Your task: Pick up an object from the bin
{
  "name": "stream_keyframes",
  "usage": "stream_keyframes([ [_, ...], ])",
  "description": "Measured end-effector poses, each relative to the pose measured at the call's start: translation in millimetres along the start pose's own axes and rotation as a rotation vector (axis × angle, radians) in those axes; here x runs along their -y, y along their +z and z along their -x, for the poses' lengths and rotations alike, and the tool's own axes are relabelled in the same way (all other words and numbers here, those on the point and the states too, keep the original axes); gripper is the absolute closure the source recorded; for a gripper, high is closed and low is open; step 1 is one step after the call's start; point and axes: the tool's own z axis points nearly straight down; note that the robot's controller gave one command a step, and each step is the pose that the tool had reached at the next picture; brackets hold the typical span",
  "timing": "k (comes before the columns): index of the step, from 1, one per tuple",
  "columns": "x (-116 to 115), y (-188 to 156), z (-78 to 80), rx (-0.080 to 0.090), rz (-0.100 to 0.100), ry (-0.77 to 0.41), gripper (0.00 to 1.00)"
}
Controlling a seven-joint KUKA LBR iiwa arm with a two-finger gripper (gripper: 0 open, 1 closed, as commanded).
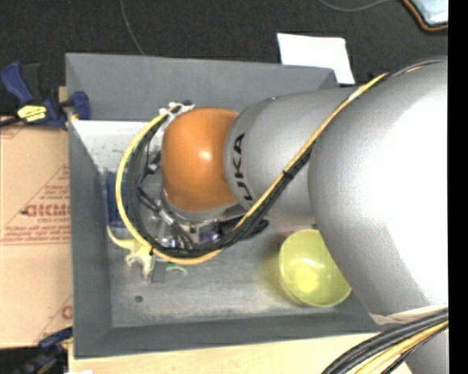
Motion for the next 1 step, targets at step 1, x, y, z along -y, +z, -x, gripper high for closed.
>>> stream_keyframes([
  [1, -8.5, 63.9, 4.5, 0.001, -0.001, 0.111, 0.0],
])
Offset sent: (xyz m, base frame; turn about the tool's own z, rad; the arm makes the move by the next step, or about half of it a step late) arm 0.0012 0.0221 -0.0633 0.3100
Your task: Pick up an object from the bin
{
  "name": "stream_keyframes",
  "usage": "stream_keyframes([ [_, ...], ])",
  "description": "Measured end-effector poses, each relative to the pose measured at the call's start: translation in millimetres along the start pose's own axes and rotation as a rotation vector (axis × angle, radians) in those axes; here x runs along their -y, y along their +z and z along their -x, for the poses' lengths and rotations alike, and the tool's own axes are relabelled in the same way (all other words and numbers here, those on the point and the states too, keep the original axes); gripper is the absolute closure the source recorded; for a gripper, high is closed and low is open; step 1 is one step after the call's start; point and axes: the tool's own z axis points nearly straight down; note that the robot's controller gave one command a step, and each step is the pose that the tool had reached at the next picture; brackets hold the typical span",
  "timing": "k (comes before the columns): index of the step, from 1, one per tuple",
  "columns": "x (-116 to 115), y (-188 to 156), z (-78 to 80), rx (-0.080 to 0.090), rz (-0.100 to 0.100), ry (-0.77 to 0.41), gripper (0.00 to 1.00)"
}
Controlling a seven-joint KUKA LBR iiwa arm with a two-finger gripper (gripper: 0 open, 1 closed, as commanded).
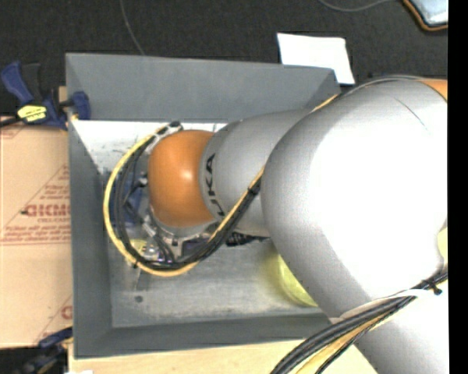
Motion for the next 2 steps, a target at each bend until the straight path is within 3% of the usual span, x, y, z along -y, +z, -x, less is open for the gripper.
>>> stream_keyframes([
  [1, -12.1, -0.7, -6.5, 0.002, 0.005, 0.196, 1.0],
  [2, -12.1, -0.7, -6.5, 0.002, 0.005, 0.196, 1.0],
])
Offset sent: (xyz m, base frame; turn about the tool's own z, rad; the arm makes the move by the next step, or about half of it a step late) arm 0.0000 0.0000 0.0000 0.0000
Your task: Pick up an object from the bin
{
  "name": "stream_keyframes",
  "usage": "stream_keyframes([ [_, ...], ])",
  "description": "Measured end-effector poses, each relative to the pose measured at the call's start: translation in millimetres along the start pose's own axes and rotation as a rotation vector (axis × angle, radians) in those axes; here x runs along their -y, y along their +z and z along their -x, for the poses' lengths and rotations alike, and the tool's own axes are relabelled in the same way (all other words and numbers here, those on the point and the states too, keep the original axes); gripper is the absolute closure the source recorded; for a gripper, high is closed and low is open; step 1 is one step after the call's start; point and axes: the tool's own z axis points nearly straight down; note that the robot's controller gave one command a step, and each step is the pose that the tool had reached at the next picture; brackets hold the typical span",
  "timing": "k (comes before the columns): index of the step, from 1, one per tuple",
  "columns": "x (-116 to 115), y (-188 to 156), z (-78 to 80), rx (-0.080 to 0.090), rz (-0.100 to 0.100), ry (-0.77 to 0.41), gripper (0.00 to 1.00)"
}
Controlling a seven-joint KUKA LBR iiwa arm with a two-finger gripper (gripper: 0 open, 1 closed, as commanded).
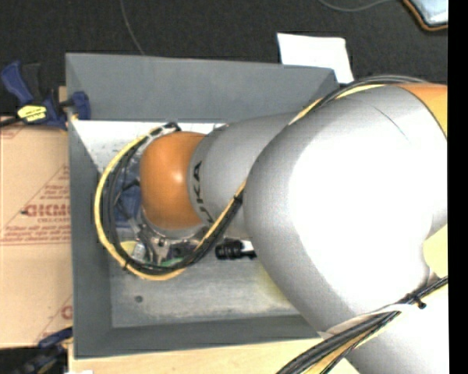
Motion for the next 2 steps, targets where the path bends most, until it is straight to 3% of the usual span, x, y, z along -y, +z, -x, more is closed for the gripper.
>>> stream_keyframes([
  [2, 0.4, -11.3, 0.6, 0.002, 0.002, 0.001, 1.0],
])
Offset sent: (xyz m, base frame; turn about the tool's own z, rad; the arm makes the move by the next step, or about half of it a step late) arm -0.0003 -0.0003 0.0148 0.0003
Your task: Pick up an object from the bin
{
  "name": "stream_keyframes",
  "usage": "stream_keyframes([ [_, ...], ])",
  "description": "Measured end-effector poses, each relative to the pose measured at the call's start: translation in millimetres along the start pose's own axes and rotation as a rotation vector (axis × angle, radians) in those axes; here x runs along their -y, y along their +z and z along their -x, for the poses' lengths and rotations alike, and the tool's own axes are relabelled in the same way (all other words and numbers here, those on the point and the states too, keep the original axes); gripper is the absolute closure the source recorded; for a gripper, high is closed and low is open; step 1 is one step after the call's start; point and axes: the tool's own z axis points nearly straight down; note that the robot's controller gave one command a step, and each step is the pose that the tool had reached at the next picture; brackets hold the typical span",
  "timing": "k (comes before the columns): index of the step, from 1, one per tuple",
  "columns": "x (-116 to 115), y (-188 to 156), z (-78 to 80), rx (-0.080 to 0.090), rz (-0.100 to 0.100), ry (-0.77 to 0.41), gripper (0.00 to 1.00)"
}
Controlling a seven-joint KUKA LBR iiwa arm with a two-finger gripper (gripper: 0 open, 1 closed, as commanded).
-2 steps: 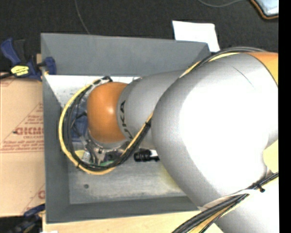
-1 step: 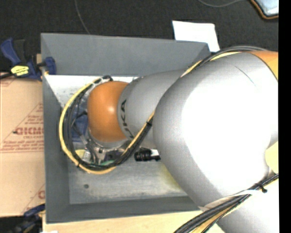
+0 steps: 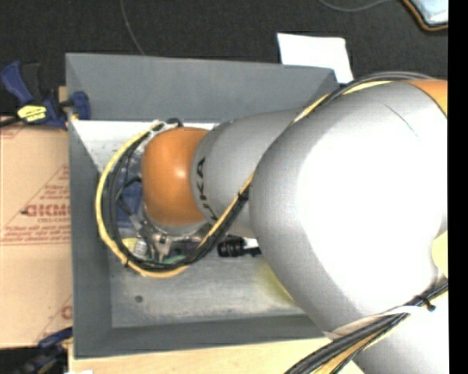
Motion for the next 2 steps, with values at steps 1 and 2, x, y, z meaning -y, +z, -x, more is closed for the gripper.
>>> stream_keyframes([
  [1, 1, -16, 0.2, -0.001, -0.001, 0.0, 1.0],
  [2, 0, -29, 1.6, 0.002, 0.002, 0.0, 1.0],
])
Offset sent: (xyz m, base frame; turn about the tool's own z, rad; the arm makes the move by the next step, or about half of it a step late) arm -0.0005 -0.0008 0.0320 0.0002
